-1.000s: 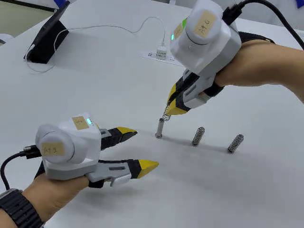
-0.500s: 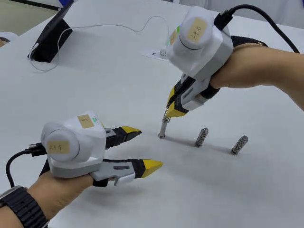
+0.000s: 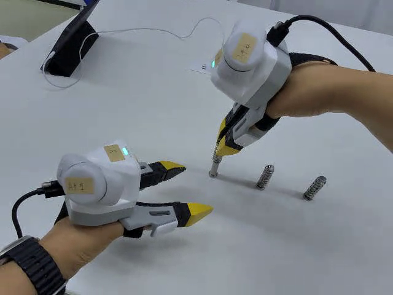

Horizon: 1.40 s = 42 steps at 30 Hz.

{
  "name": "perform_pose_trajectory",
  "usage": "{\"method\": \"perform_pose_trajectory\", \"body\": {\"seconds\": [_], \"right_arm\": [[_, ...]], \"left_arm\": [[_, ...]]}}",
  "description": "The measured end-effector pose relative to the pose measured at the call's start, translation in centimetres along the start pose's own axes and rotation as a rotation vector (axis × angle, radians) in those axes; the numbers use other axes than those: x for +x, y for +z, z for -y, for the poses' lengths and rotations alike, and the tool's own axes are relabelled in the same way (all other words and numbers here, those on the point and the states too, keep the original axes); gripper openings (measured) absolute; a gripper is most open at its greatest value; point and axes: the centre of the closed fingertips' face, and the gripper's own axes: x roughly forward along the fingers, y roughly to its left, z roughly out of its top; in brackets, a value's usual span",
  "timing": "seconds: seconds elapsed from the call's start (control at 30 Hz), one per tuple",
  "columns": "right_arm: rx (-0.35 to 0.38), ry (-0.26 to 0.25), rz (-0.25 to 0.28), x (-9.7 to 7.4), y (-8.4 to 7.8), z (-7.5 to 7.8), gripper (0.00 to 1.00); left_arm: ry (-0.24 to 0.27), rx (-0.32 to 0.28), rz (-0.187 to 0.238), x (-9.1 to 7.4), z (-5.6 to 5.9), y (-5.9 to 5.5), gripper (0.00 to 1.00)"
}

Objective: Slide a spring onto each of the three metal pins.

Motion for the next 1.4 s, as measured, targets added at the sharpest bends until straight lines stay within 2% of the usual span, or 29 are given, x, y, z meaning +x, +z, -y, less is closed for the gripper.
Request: {"method": "perform_pose_trajectory", "body": {"seconds": [0.17, 1.0, 1.27, 1.4], "right_arm": [[0.005, 0.010, -0.015, 0.9, -0.3, -0.1, 0.12], [0.007, 0.041, -0.040, 3.1, -0.7, -1.1, 0.12], [0.008, 0.038, -0.026, 3.2, -0.7, -1.0, 0.13], [0.011, 0.037, -0.023, 3.3, -1.0, -1.1, 0.18]], "left_arm": [[0.002, 0.000, -0.001, 0.0, -0.1, 0.0, 0.52], [0.010, -0.012, -0.009, 0.2, -0.3, -0.3, 0.51], [0.016, -0.014, -0.009, 0.2, -0.5, -0.3, 0.52], [0.015, -0.014, -0.007, 0.4, -0.5, -0.2, 0.52]]}}
